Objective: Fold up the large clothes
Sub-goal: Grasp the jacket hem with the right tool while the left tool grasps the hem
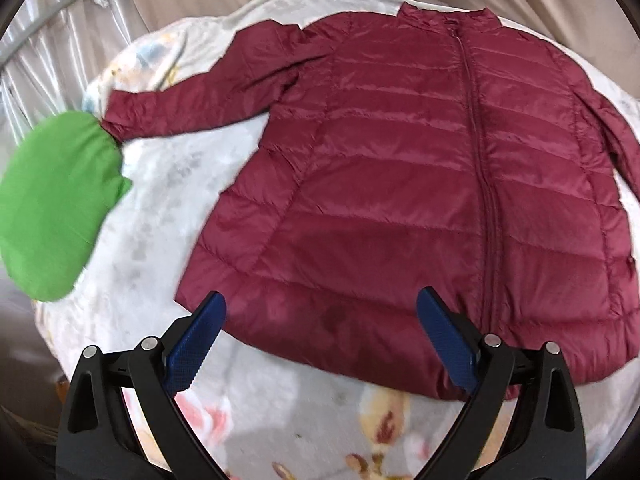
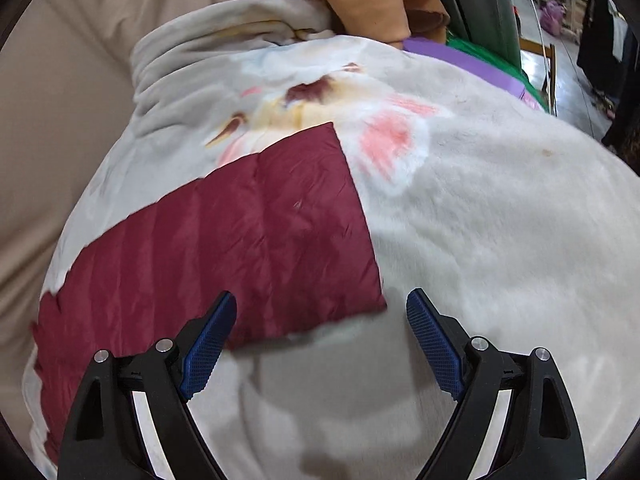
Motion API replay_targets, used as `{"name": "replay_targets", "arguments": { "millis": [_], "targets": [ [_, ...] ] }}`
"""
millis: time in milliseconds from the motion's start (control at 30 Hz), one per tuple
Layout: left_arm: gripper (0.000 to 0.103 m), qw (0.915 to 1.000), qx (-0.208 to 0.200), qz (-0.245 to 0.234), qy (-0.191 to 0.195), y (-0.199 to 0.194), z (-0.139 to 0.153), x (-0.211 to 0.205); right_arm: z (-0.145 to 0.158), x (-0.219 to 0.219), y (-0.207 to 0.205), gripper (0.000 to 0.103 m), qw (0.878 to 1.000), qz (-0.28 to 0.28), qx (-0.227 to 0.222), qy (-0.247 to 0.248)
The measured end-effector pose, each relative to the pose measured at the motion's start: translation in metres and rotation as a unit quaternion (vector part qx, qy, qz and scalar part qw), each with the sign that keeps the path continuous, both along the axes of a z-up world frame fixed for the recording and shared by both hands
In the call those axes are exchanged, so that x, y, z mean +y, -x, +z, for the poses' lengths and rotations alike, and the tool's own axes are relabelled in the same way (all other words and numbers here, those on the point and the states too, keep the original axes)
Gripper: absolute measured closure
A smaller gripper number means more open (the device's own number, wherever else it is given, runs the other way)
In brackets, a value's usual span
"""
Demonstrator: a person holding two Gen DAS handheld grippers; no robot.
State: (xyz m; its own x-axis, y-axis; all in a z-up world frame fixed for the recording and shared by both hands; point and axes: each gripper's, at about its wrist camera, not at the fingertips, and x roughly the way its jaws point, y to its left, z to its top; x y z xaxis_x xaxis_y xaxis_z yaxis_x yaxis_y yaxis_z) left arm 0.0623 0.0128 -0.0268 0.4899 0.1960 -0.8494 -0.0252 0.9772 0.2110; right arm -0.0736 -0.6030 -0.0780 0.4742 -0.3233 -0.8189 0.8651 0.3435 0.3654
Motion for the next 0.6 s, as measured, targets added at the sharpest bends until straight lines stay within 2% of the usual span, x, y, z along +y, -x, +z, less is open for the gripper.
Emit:
{"name": "replay_targets", "arguments": {
  "millis": [67, 167, 233, 300, 400, 467, 567, 600],
  "targets": [
    [0.009, 1.0, -0.001, 0.006, -0.005, -0.002, 0.0, -0.002, -0.006, -0.008, -0.006, 0.023, 1.0, -0.003, -0.008, -0.005],
    [0.009, 0.9999, 0.004, 0.011, -0.003, -0.005, -0.002, -0.004, -0.007, -0.008, -0.018, 0.045, 1.0, -0.003, -0.011, -0.001],
    [0.009, 0.9999, 0.007, 0.012, 0.002, -0.006, -0.003, -0.005, -0.002, -0.008, -0.027, 0.075, 1.0, 0.007, -0.03, -0.001],
    [0.009, 0.9999, 0.005, 0.013, 0.002, -0.006, -0.003, -0.006, 0.009, -0.007, -0.038, 0.088, 0.999, 0.015, -0.047, 0.003],
    [0.009, 0.9999, 0.002, 0.01, 0.002, -0.007, -0.001, -0.009, 0.044, 0.007, -0.06, 0.092, 0.995, 0.042, -0.08, 0.041],
    [0.009, 0.9999, 0.003, 0.011, 0.006, -0.009, -0.001, -0.008, 0.079, 0.028, -0.08, 0.093, 0.988, 0.072, -0.111, 0.075],
    [0.009, 0.9997, 0.005, 0.02, 0.015, -0.014, -0.001, -0.003, 0.14, 0.081, -0.114, 0.094, 0.968, 0.141, -0.171, 0.12],
    [0.009, 0.9995, 0.005, 0.021, 0.021, -0.015, 0.0, 0.0, 0.163, 0.109, -0.13, 0.094, 0.955, 0.178, -0.193, 0.138]
  ]
}}
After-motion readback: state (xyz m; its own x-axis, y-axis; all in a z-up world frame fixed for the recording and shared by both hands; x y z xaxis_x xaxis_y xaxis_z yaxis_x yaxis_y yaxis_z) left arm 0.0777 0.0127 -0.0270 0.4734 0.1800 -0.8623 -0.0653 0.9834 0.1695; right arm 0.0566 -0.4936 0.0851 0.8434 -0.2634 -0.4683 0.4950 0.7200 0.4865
